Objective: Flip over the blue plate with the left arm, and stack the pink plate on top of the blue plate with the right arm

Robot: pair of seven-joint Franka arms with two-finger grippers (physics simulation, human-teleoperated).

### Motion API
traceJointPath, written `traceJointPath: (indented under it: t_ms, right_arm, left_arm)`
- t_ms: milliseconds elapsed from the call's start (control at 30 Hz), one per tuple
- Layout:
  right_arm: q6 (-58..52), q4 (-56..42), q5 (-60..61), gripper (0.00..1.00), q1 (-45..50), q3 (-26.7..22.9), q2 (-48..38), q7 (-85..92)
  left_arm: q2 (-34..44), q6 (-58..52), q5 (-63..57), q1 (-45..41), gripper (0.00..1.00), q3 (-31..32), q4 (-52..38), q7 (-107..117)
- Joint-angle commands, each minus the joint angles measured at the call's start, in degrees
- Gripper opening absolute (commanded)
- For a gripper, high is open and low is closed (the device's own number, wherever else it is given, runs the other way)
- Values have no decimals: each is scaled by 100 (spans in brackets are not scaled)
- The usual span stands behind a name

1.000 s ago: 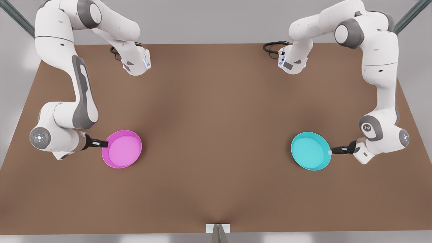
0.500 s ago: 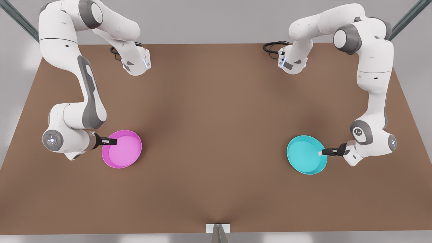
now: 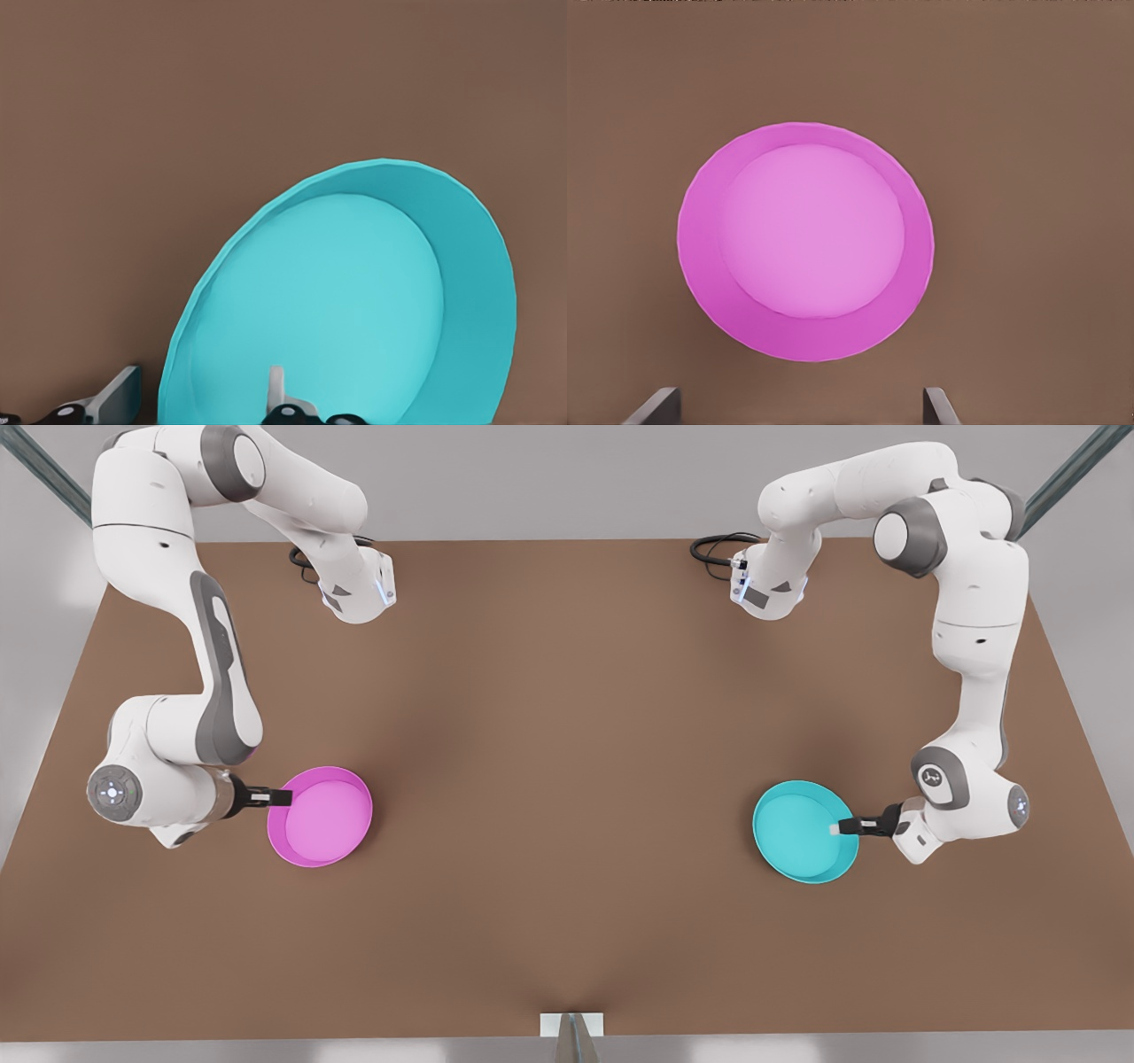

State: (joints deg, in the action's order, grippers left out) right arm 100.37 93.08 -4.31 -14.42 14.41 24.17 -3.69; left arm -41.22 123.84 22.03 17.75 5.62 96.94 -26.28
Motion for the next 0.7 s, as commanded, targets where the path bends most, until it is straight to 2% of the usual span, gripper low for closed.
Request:
traceJointPath:
  t_ms: [0,200,567,667]
  right_arm:
    - [0,0,0,100,-8,0,0,0]
    - [-9,-79,9,100,53,0,-9,-26]
    - [-18,-106,9,100,44,0,0,-18]
    - [-18,-106,9,100,71,9,0,-35]
  left_arm:
    - [8,0,-5,0,65,0,0,0]
    - [-1,0,-14,0,48,0,0,-9]
    - [-53,0,-14,0,47,0,0,-9]
    - [-71,0,-14,0,44,0,0,-9]
